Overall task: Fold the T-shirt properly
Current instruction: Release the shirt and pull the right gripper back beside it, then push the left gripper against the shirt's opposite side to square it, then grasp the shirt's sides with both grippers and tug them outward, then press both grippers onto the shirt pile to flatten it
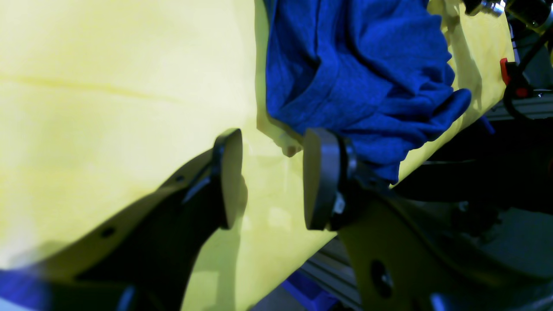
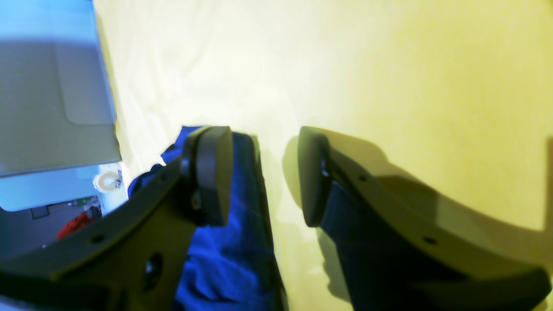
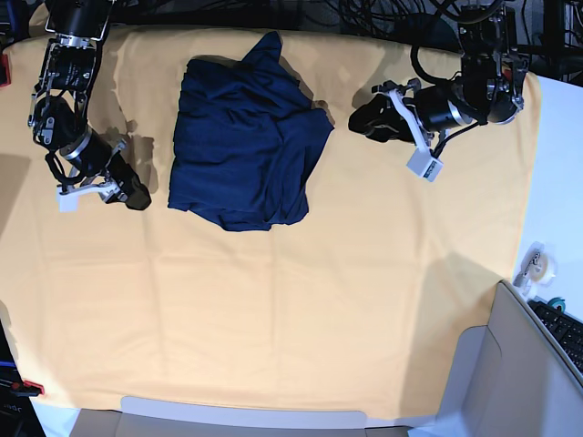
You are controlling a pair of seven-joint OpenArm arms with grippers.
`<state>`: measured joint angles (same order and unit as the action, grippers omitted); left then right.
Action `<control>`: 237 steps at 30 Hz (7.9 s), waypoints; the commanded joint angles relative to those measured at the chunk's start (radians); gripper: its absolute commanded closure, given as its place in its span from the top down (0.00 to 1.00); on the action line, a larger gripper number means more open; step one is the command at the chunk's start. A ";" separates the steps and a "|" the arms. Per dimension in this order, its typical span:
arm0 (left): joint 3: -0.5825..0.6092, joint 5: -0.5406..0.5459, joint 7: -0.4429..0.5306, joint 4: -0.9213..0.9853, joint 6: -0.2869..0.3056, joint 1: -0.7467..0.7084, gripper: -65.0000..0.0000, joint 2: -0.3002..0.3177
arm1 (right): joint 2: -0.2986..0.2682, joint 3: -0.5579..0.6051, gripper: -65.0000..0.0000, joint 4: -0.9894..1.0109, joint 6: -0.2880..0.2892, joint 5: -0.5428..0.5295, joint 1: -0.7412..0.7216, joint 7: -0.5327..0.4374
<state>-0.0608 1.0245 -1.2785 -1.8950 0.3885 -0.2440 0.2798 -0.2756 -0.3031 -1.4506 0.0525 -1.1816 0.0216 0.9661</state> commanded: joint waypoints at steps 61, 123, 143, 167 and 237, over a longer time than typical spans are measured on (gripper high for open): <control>-0.012 0.136 -0.118 0.228 -0.007 0.038 0.43 -0.170 | 0.124 0.184 0.00 -0.032 0.014 0.184 -0.093 0.063; 0.103 0.136 -0.118 0.400 0.000 0.127 0.62 -0.138 | 0.120 0.180 0.00 -0.032 0.014 0.184 -0.088 0.061; 0.319 0.130 -0.118 0.395 -0.007 0.142 0.58 -0.103 | 0.115 0.178 0.00 -0.060 0.014 0.184 -0.094 0.061; 0.413 -0.161 -0.118 0.348 -0.006 0.463 0.00 0.048 | 0.028 0.178 0.00 -0.278 0.014 0.185 0.056 0.063; 0.309 -0.318 -0.046 -0.077 0.000 0.269 0.00 -0.141 | 0.169 0.040 0.01 -0.485 0.014 0.424 0.128 -0.006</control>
<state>0.2436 0.6876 -1.3376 -1.9514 0.3889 0.0090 0.1452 -0.0971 -0.2604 -1.9175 0.0544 -0.7376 0.1619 0.9836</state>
